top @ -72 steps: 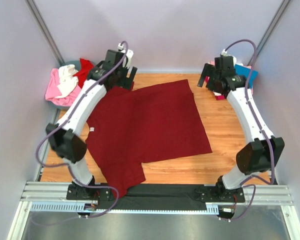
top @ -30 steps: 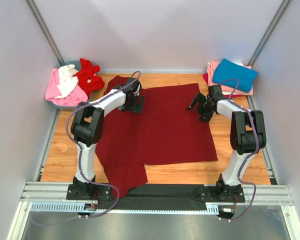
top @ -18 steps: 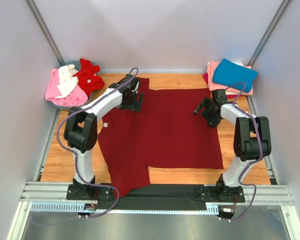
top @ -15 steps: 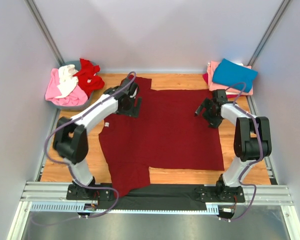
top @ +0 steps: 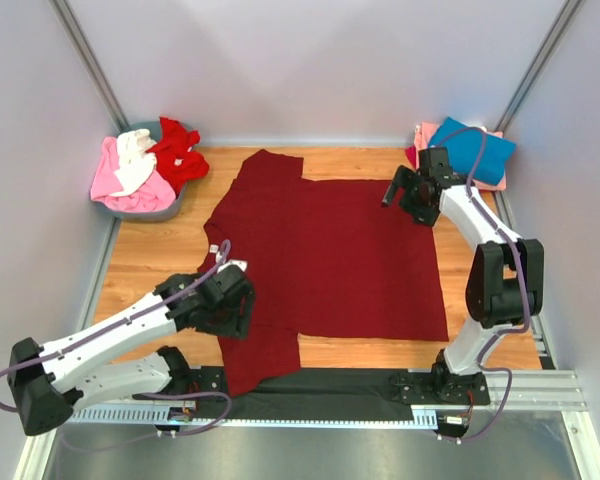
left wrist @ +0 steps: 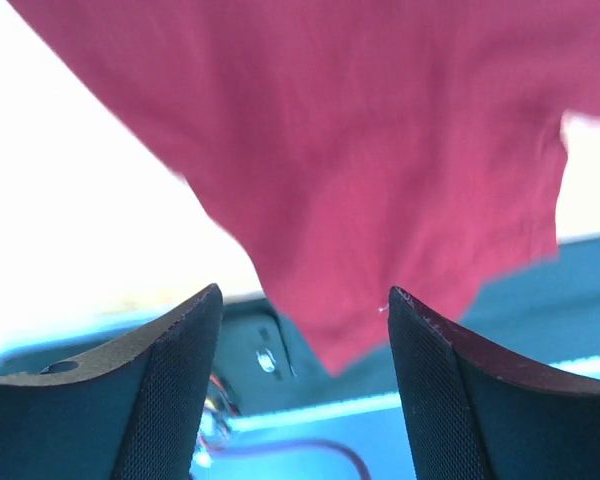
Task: Fold and stack the t-shirts
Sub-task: Fold the tshirt
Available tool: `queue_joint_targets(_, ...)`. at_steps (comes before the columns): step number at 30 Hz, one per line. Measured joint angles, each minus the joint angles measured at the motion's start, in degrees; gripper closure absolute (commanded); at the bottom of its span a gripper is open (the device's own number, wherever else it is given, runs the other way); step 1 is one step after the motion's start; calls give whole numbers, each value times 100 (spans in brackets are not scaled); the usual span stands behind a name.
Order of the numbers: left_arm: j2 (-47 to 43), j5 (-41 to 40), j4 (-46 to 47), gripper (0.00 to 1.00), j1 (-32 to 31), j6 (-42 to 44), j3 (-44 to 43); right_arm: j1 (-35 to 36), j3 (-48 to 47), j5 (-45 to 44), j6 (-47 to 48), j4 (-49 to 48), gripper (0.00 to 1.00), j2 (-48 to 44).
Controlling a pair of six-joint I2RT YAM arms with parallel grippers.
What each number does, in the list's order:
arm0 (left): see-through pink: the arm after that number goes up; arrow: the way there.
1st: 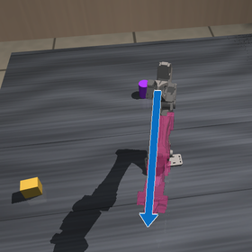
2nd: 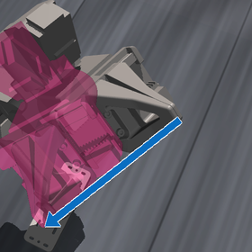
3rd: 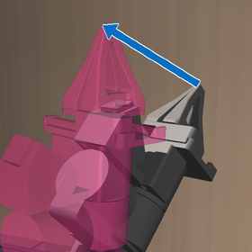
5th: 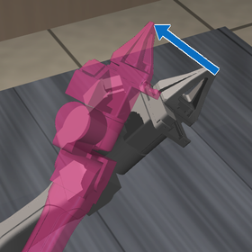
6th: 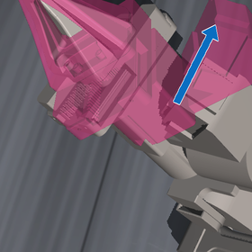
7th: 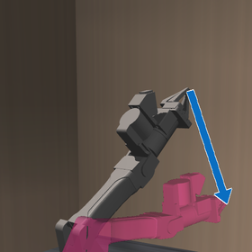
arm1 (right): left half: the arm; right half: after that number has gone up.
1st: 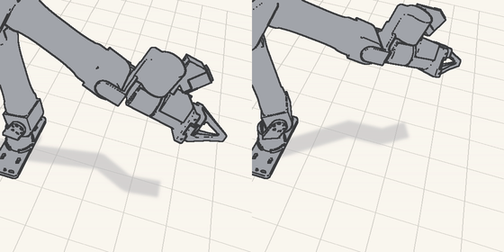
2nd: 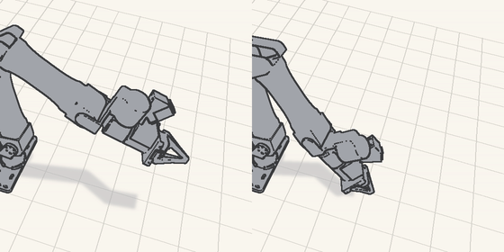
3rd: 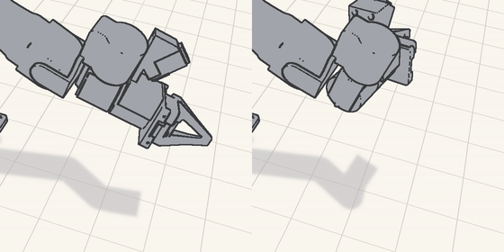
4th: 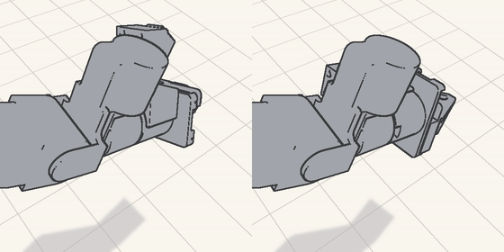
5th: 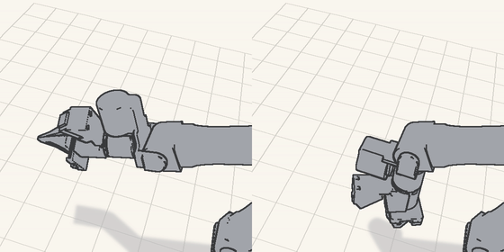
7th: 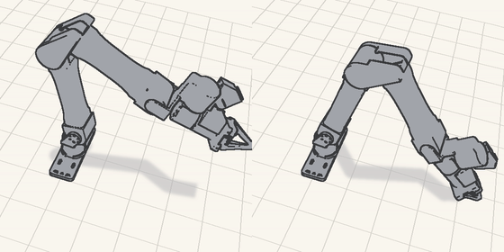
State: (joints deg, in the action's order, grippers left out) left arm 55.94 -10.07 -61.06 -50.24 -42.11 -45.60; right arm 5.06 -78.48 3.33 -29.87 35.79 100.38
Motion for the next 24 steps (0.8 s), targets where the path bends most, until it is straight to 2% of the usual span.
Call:
queue_joint_targets(5, -87, 103, -232, 31, -949, -1143, 330, 337, 9, -44, 116, 391, 1, -584)
queue_joint_targets(13, 188, 496, 98, 41, -2350, -2597, 1193, 442, 369, -42, 179, 509, 1, -1698)
queue_joint_targets(19, 649, 682, 579, 47, -2924, -3158, 1384, 466, 474, -46, 216, 608, 0, -1725)
queue_joint_targets(24, 704, 741, 824, 48, -3051, -3442, 1552, 468, 485, -74, 245, 697, 0, -1725)
